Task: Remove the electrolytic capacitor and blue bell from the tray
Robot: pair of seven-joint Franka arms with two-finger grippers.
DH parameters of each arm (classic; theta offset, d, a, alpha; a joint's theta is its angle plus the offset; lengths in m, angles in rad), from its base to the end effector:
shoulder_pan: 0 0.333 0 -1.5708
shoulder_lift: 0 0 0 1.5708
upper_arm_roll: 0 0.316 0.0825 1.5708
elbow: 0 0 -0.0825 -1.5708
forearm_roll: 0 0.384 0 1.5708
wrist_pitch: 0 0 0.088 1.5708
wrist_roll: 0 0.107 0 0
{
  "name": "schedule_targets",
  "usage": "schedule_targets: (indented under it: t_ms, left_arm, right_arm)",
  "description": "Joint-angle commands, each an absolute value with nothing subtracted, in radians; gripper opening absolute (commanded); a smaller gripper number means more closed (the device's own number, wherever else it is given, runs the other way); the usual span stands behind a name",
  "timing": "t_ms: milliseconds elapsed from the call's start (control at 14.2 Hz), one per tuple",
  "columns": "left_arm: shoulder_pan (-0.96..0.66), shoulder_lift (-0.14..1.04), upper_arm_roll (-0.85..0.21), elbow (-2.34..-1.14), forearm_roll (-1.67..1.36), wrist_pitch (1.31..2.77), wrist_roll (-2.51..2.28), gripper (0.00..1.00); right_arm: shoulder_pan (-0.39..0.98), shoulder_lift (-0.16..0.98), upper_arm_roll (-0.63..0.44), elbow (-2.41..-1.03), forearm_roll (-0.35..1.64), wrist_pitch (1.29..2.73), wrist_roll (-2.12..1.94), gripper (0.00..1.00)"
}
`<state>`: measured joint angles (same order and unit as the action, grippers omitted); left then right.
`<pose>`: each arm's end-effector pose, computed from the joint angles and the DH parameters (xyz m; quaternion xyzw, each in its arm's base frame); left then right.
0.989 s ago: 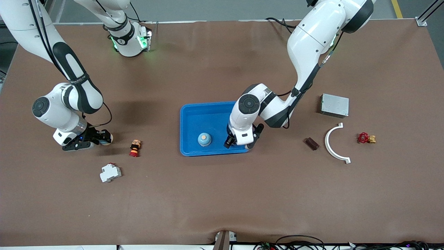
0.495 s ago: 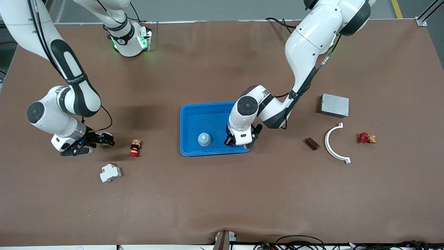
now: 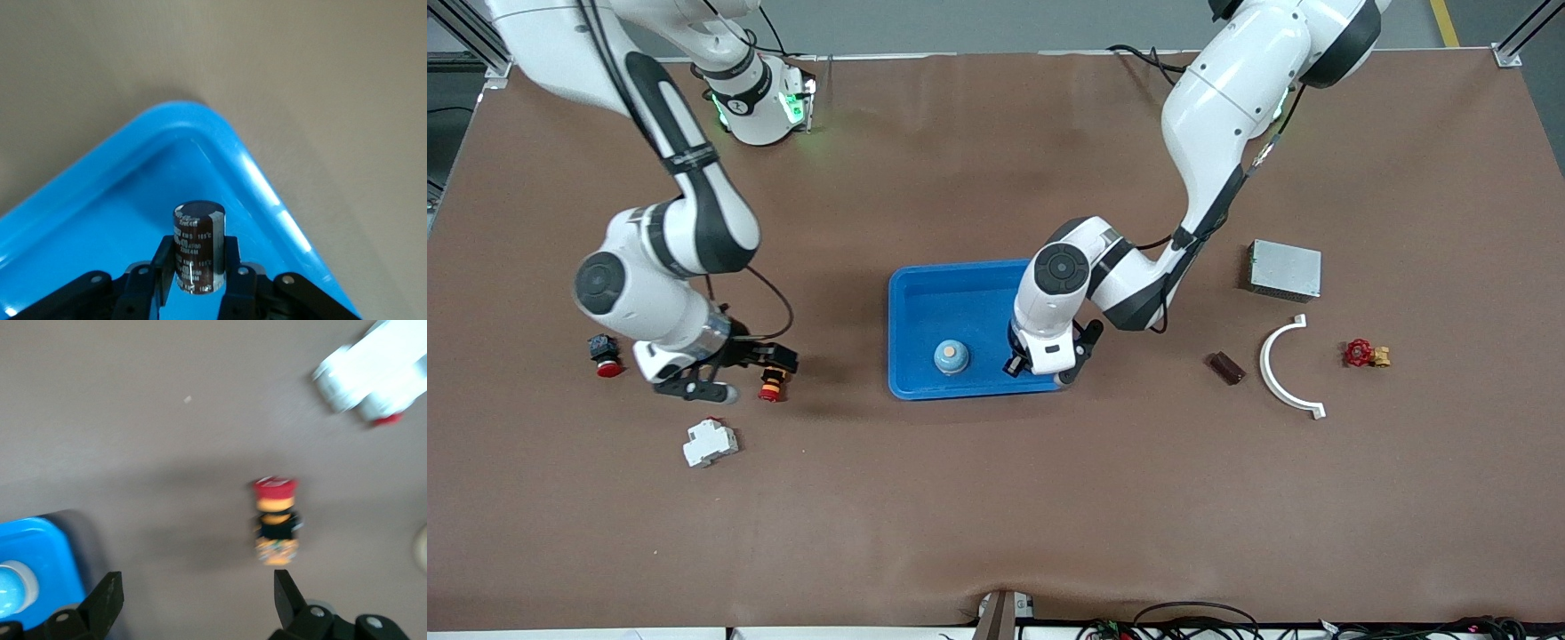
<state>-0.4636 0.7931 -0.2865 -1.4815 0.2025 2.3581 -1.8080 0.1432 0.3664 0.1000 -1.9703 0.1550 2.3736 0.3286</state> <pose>0.5604 -0.4657 0.2280 0.8720 0.4854 -0.0054 0.0637 0.5983 0.1476 0.2893 -0.9921 0.1007 0.0027 0.0749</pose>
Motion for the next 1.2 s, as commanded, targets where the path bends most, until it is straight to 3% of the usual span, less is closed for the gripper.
schedule_targets:
  t_ms: [0,424,636,1131]
  left_arm:
    - [-0.442,0.674,-0.279,-1.514,0.225,2.258,-1.807,0.0]
    - [-0.202,0.491,-0.323,-1.63,0.181,2.106,-1.414,0.0]
    - [-0.033,0.469,-0.377,-1.649,0.172,2.085,-1.2,0.0]
    - [0.21,0.466,-0.38,-1.672,0.179,1.979,-0.787,0.0]
  right_arm:
    - [0.236,0.38,0.089,-1.93,0.062,2.372,0.589,1.0]
    - [0.448,0.547,0.084,-1.755,0.008,2.372,1.021,1.0]
    - [0.491,0.624,0.084,-1.683,-0.073,2.37,1.167,1.0]
    - [0.558,0.728,0.083,-1.6,-0.089,2.379,1.288,1.0]
